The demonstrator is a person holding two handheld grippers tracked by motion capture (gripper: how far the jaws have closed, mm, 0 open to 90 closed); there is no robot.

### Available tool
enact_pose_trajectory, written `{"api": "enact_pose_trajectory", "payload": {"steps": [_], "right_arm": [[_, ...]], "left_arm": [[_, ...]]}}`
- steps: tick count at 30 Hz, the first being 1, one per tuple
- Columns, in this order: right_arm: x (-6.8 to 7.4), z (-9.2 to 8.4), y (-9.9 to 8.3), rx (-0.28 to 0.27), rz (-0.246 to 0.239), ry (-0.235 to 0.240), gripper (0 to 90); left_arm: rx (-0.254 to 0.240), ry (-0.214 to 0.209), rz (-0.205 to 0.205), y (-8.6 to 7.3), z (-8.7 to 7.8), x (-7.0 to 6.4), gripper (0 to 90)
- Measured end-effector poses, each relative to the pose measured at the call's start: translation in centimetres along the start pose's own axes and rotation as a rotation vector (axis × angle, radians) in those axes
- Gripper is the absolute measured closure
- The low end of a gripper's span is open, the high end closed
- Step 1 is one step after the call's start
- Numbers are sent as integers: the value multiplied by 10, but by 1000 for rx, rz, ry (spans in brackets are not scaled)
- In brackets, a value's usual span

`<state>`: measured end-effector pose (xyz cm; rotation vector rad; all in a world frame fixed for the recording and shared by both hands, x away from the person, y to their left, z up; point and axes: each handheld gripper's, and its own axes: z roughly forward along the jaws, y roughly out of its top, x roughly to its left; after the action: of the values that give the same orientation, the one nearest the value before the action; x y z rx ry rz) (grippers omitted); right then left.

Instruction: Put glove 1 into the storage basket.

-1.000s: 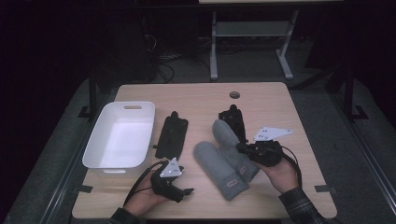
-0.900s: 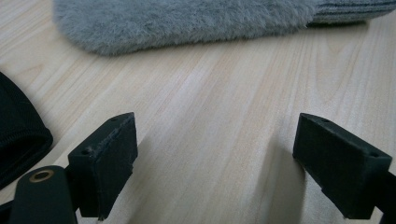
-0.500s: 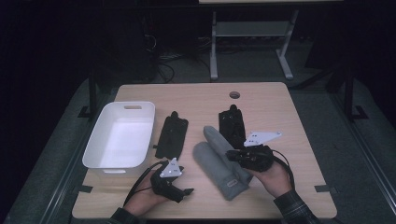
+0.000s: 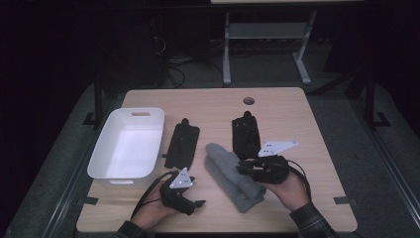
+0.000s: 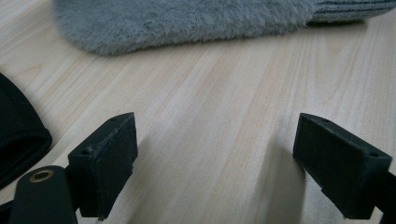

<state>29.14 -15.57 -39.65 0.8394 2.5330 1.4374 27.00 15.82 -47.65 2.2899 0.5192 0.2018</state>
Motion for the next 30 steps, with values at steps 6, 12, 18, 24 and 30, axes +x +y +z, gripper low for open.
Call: {"api": "enact_pose_trajectory", "payload": {"steps": [6,12,18,24,30], "right_arm": [[-2,-5,-3,17,-11,-31,828],[-5,-11,-13,42,-6,-53,895],[-13,-15,-24,78,6,-55,900],[-13,-19,-28,78,-1,-48,900],[-18,-21,-36,98,18,-55,900]], "left_arm": [[-1,4,1,0,0,0,133],[31,34,-47,11,-3,-1,346],[-69,34,-102,35,-18,-5,829],[-103,43,-101,61,-21,-2,897],[-141,43,-71,99,-11,2,897]]}}
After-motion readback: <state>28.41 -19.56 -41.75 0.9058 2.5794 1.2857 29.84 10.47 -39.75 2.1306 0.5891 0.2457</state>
